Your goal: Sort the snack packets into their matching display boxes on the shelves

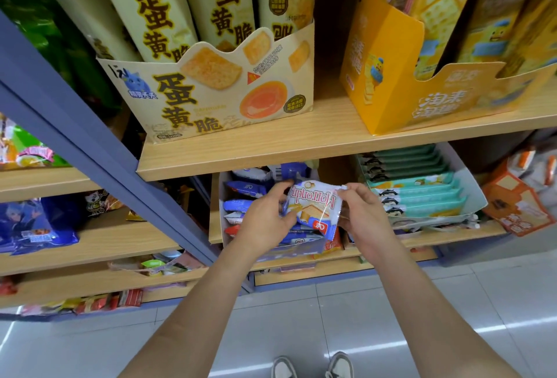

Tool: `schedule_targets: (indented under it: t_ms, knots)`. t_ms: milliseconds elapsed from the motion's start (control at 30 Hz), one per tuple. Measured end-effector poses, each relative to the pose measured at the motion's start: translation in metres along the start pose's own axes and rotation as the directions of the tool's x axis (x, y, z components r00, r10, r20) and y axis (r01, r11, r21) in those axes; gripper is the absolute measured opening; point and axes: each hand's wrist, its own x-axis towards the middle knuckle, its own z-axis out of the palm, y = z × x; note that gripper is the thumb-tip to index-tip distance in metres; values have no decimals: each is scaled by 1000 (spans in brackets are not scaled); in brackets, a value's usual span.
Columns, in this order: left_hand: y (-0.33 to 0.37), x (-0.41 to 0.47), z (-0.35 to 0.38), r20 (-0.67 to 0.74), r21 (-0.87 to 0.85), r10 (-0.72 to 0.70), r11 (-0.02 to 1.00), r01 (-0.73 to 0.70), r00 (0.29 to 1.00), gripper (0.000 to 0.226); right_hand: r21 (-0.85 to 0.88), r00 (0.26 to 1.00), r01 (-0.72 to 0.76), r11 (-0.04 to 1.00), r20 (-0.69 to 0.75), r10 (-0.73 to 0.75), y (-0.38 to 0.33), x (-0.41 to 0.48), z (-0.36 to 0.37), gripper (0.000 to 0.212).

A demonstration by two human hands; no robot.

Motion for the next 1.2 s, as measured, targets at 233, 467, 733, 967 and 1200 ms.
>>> schedule_targets:
  t_ms: [233,467,733,967,1200]
  knots:
    - [-9,-21,14,-221,41,51,998,-43,974,61,-332,903,422,843,242,-356,13,-9,0,34]
    - [-36,-39,8,72,628,91,769,-116,993,77,-359,760,645,674,205,-617,8,2,1,33]
    - [-58,-38,6,31,576,218,794,-195,975,40,-709,622,689,150,471,-625,10,31,31,39]
    - [-62,-35,0,-248,159,313,947,-281,917,39,-815,739,561,142,417,-529,23,53,42,19]
    - [-38,19,16,-97,519,219,844,-139,971,44,-685,700,676,270,485,-524,29,56,34,31]
